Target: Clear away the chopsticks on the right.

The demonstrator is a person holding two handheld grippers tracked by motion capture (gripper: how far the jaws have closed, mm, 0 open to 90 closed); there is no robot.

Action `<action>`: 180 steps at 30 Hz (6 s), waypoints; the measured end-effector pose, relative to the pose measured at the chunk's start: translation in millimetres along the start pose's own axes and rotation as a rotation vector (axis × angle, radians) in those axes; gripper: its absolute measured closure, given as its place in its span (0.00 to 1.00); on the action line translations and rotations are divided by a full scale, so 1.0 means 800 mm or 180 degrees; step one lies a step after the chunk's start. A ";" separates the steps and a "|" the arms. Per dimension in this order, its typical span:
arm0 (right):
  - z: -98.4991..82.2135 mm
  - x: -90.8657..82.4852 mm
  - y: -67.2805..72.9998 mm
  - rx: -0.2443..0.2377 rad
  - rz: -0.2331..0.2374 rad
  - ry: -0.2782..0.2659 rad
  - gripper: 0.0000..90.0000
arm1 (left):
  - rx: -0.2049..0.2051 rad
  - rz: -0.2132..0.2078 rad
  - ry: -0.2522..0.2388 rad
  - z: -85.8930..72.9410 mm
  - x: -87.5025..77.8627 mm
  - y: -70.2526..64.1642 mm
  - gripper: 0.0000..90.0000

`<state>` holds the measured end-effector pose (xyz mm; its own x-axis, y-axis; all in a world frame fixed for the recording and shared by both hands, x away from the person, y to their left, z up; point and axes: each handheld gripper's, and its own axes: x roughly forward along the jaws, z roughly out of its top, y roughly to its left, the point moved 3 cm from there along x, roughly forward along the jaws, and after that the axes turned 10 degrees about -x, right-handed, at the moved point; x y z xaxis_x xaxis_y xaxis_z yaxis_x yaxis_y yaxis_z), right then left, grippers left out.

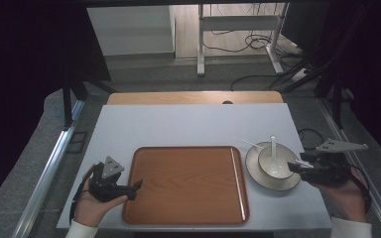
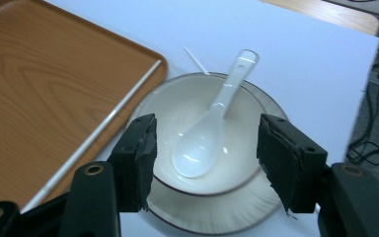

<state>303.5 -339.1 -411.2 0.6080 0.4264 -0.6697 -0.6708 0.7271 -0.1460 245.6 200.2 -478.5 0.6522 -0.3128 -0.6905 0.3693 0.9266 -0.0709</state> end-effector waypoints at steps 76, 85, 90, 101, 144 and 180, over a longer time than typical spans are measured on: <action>-0.060 0.077 -0.101 -0.0795 -0.0013 0.1557 0.93 | -0.0111 0.0113 0.0004 -0.010 0.004 0.009 0.08; -0.046 0.035 -0.106 -0.0381 -0.0193 0.1020 0.93 | -0.0092 0.0129 0.0010 -0.009 0.002 0.010 0.09; -0.028 0.023 -0.092 -0.0177 -0.0104 0.0690 0.93 | -0.0119 0.0137 -0.0013 -0.009 0.002 0.011 0.09; 0.010 0.022 -0.033 -0.0304 0.0025 0.0485 0.93 | -0.0123 0.0130 -0.0023 -0.009 0.001 0.010 0.08; 0.019 0.078 0.128 -0.0281 0.0405 0.0820 0.93 | -0.0067 0.0082 -0.0050 -0.006 -0.004 0.004 0.08; 0.002 0.146 0.194 -0.0541 0.0550 0.1390 0.93 | -0.0057 0.0067 -0.0034 -0.007 0.000 0.000 0.09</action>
<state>270.8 -175.3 -510.5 0.2717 0.2413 -0.9317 -0.8278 0.5523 -0.0984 242.0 201.4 -482.4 0.6669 -0.2953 -0.6842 0.3435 0.9366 -0.0694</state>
